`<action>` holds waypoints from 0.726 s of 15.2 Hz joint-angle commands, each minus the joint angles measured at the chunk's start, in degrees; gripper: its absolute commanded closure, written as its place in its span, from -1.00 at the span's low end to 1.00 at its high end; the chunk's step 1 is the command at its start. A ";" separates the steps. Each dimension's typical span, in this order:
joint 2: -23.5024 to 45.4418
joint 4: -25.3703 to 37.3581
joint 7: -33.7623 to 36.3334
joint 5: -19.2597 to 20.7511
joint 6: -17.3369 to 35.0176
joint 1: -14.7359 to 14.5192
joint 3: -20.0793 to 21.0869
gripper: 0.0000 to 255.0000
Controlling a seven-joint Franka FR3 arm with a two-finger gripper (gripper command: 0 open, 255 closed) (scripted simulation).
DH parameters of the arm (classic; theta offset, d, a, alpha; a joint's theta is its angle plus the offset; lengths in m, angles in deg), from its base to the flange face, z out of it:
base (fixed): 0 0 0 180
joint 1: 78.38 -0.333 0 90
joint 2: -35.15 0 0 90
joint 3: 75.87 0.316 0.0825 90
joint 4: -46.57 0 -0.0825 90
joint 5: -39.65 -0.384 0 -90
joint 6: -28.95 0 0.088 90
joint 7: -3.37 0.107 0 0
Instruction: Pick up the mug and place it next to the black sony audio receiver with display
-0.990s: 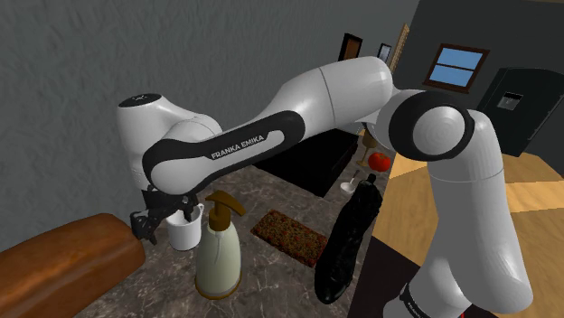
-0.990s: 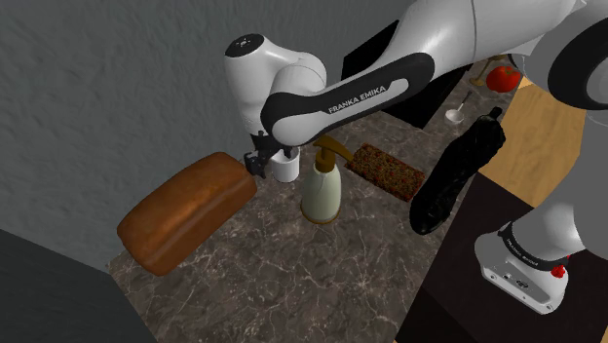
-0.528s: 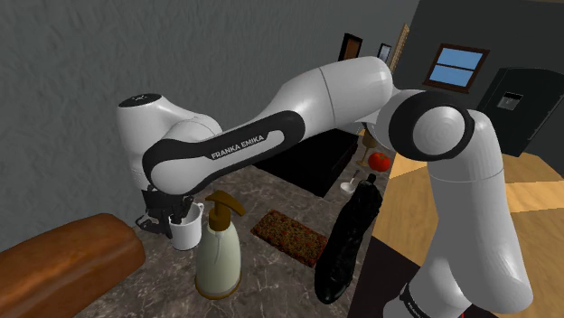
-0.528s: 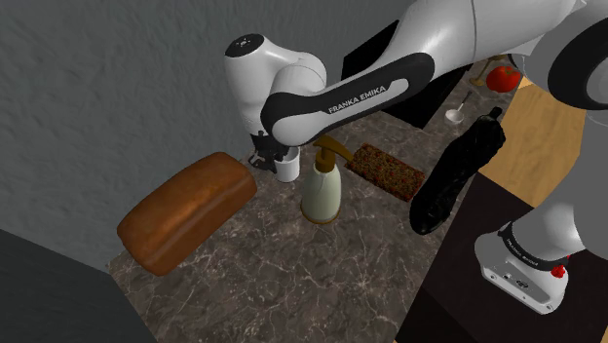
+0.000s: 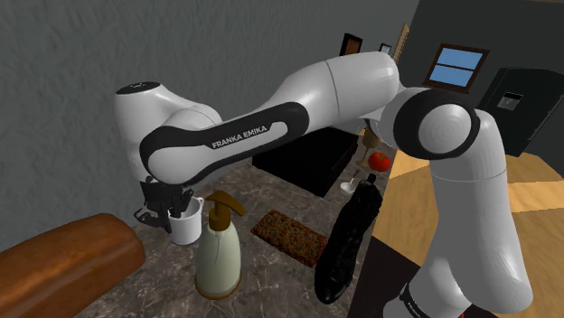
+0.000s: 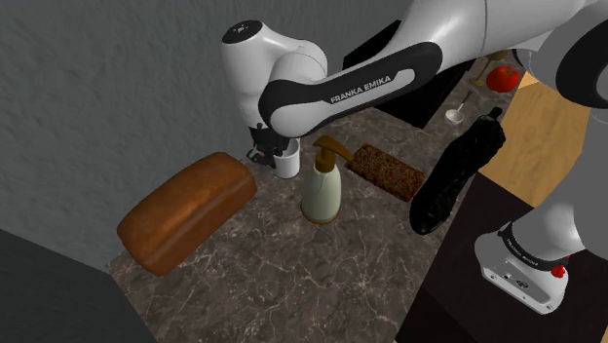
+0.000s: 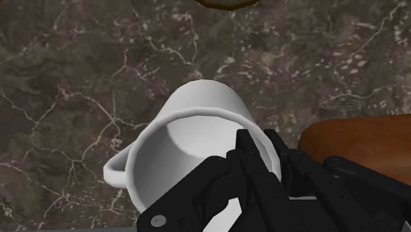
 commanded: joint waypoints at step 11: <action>-2.09 6.14 -1.16 -1.12 -8.01 -0.23 0.59 1.00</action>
